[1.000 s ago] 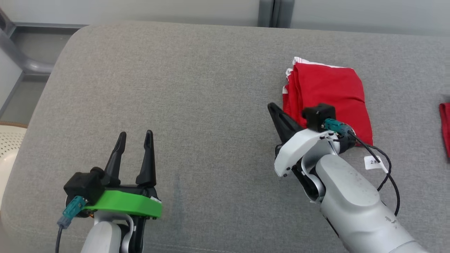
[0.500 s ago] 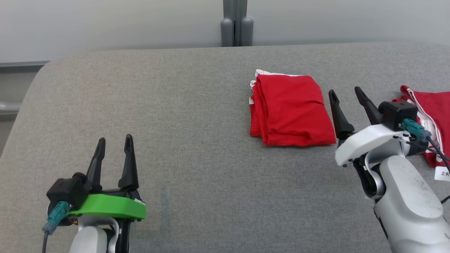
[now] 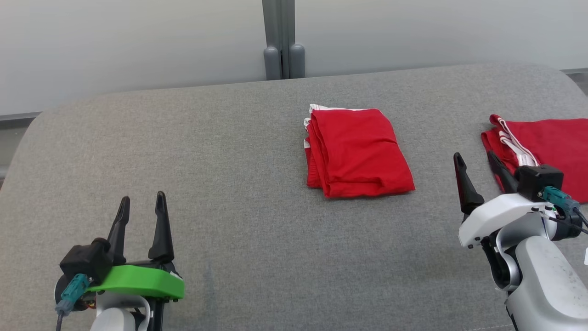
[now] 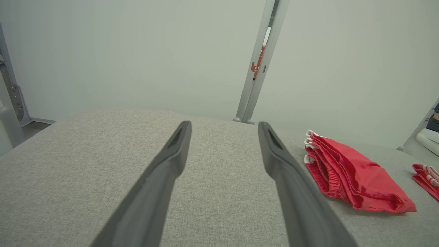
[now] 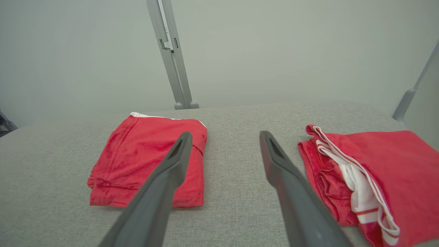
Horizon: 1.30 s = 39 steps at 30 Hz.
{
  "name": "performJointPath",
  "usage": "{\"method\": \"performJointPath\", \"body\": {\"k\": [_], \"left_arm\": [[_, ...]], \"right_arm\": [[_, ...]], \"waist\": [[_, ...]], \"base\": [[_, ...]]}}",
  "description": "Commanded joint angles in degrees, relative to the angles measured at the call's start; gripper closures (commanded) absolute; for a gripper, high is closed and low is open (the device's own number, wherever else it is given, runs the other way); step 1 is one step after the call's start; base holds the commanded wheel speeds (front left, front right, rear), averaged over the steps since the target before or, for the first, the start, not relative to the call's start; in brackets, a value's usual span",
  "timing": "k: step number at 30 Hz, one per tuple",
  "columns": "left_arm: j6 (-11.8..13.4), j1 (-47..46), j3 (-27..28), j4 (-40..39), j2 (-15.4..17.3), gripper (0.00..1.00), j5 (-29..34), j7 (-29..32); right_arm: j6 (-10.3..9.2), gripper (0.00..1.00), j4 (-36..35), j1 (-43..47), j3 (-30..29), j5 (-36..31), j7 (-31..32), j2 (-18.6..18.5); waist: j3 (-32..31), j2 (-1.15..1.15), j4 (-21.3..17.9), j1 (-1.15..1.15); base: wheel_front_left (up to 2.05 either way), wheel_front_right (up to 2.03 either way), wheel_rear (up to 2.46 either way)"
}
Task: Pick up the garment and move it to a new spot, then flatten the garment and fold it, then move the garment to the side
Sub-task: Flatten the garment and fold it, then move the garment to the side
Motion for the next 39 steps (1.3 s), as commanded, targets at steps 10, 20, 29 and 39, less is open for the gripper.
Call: {"method": "performJointPath", "body": {"k": [10, 20, 29, 39], "left_arm": [[-0.2, 1.9, 0.2, 1.7, 0.0, 0.00, 0.0, -0.2], [-0.2, 1.4, 0.8, 1.5, 0.0, 0.00, 0.6, -0.2], [-0.2, 1.9, 1.1, 1.5, -0.1, 0.00, 0.9, -0.2], [-0.2, 1.7, 1.0, 1.3, 0.1, 0.00, 1.3, -0.2]], "right_arm": [[0.00, 0.00, 1.6, 1.2, 0.4, 0.4, -1.0, 0.1], [0.00, 0.00, 2.4, 1.3, 0.6, 0.5, -0.9, 0.5], [0.00, 0.00, 2.4, 1.5, 0.6, 0.2, 0.1, 1.2], [0.00, 0.00, 2.6, 0.1, 1.4, 0.0, 1.2, 1.1]], "waist": [[-0.8, 0.00, -0.4, 0.00], [-0.5, 0.00, -0.1, 0.00], [0.0, 0.00, 0.3, 0.00], [1.0, 0.00, 1.9, 0.00]], "base": [[0.00, 0.00, 0.00], [0.00, 0.00, 0.00], [0.00, 0.00, 0.00], [0.00, 0.00, 0.00]]}}
